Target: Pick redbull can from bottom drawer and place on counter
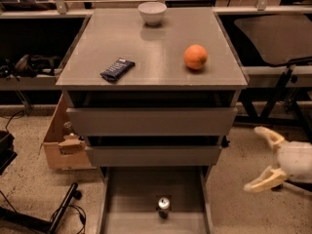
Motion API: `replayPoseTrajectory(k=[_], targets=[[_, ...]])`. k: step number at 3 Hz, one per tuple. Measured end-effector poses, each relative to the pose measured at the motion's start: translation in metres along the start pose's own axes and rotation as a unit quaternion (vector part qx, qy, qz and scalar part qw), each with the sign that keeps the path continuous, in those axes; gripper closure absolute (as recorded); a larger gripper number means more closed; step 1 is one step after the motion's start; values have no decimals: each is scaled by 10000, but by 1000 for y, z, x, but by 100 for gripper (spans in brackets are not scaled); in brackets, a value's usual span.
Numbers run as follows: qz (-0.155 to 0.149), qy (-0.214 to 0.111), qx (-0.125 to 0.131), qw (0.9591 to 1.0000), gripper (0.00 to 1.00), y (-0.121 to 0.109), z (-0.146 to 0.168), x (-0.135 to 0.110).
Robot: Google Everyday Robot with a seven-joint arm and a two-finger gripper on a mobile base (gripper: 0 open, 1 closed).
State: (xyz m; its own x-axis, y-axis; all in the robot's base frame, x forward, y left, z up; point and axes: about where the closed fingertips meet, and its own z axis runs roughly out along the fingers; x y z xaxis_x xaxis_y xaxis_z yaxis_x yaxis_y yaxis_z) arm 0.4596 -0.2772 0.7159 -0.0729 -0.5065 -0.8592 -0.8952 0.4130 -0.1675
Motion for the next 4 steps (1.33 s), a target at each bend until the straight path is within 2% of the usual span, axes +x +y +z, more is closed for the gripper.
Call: replayPoseTrajectory(k=[1, 2, 3, 4], targets=[[309, -542, -180, 9979, 0, 26, 83, 55], [493, -940, -246, 9940, 0, 34, 151, 100], [556, -1258, -312, 9900, 0, 41, 204, 134], [860, -1418, -436, 9852, 0, 49, 234, 150]])
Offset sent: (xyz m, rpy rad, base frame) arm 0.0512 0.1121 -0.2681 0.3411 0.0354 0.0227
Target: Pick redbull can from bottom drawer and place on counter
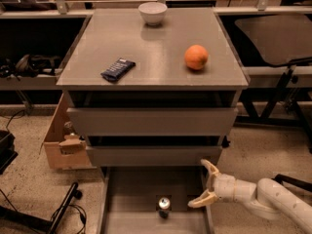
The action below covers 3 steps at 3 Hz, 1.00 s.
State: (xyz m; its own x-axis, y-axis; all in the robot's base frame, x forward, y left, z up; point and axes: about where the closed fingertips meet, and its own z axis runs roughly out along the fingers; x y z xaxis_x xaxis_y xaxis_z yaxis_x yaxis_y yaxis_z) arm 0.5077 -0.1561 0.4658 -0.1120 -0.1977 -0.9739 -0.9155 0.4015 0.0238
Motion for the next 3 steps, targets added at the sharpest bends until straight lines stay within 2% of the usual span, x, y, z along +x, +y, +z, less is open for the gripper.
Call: replayPoseTrajectory(k=[1, 2, 3], targets=[[14, -7, -8, 10000, 0, 1, 1, 1], [-59, 5, -47, 10000, 0, 0, 20, 29], [-133, -7, 2, 9999, 0, -6, 44, 68]])
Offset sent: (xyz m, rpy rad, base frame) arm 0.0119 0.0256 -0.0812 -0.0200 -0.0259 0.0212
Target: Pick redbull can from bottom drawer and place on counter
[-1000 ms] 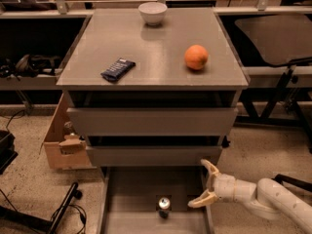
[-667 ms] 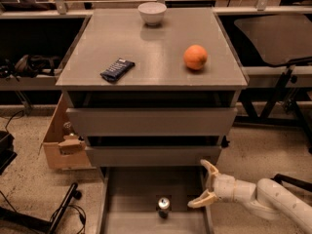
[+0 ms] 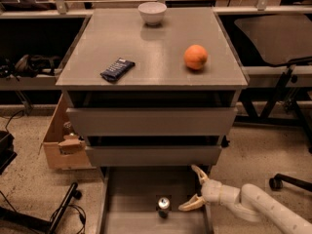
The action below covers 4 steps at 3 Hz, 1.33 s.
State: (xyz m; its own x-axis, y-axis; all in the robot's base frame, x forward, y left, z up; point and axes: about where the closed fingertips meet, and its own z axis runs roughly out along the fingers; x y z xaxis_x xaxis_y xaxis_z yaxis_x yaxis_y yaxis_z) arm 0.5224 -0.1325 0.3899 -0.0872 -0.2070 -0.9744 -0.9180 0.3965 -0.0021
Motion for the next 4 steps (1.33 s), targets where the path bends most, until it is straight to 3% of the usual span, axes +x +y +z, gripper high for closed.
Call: replayPoseTrajectory(k=[1, 2, 4], targets=[[-162, 51, -20, 9999, 0, -7, 27, 52], [-255, 68, -192, 9995, 0, 2, 59, 98], [-424, -8, -521, 9977, 0, 27, 99, 126]])
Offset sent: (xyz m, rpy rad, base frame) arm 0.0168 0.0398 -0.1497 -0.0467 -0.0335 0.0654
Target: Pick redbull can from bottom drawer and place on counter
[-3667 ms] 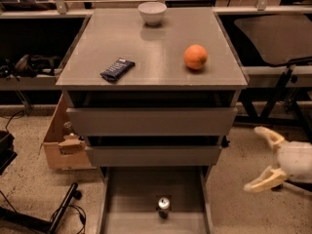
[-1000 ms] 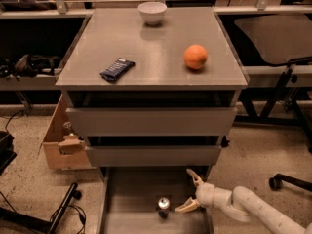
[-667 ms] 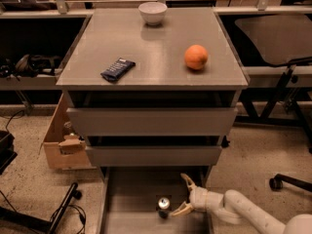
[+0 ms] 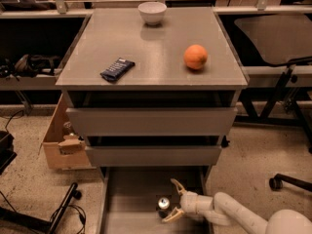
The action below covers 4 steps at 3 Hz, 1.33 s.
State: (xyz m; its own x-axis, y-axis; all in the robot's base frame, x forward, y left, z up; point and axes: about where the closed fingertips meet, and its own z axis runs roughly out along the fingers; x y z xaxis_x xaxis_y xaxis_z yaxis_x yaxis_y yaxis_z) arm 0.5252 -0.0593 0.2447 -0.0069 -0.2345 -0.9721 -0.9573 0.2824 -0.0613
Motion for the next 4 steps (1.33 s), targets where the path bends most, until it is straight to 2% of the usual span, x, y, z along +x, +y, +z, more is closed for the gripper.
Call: replayPoseTrajectory(k=[1, 2, 3, 4], targets=[[-59, 41, -187, 9998, 0, 6, 18, 14], [-39, 207, -408, 9989, 10, 8, 38, 39], [-7, 293, -514, 9982, 32, 10, 47, 54], [194, 300, -477, 9982, 55, 12, 49, 58]])
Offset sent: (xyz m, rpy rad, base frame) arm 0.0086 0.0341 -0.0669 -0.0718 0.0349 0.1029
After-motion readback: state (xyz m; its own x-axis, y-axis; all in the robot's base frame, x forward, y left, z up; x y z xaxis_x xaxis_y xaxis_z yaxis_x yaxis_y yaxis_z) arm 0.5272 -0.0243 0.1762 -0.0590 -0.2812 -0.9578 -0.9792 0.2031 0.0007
